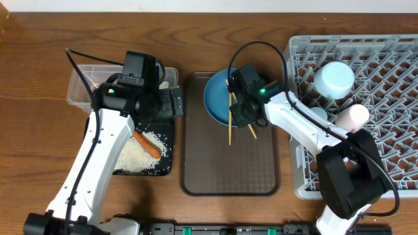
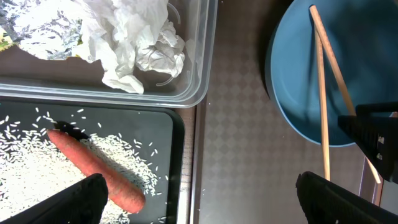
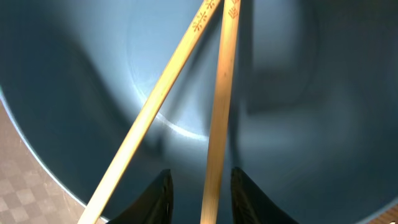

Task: Sort waste into correct bins and load items into the dishwasher rack
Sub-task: 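Grasp one chopstick on the teal plate with the right gripper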

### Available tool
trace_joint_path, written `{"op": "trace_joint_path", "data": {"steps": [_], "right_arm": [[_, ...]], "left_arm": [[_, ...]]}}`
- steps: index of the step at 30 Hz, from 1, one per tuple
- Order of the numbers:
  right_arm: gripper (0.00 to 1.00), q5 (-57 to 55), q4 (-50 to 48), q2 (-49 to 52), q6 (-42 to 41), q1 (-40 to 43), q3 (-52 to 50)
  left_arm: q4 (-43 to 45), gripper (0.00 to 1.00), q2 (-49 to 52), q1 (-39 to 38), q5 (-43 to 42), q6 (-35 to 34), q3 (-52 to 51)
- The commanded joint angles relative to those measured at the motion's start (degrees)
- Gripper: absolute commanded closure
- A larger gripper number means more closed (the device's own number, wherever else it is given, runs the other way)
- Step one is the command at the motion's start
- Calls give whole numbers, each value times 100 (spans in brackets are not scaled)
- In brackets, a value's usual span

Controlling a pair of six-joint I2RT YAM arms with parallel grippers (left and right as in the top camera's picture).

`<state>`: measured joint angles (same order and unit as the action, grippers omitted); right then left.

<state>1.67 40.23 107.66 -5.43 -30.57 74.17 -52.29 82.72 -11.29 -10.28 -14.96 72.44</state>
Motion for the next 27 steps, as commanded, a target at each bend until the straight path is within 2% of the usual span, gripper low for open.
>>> {"op": "trace_joint_path", "data": {"steps": [1, 7, 9, 12, 20, 27], "right_arm": [[71, -22, 20, 48, -31, -15, -44], [85, -44, 13, 48, -28, -15, -66], [93, -61, 17, 48, -28, -15, -66], [99, -61, 28, 46, -28, -15, -66], [99, -83, 170, -37, -31, -2, 90], [99, -85, 581, -863, -157, 164, 157]], "left_arm": [[-15, 0, 17, 24, 70, 33, -50], [-15, 0, 17, 24, 72, 33, -50], [-15, 0, 17, 24, 70, 33, -50], [-15, 0, 17, 24, 72, 33, -50], [-13, 0, 17, 24, 72, 33, -50], [-15, 0, 17, 24, 70, 33, -50]]}}
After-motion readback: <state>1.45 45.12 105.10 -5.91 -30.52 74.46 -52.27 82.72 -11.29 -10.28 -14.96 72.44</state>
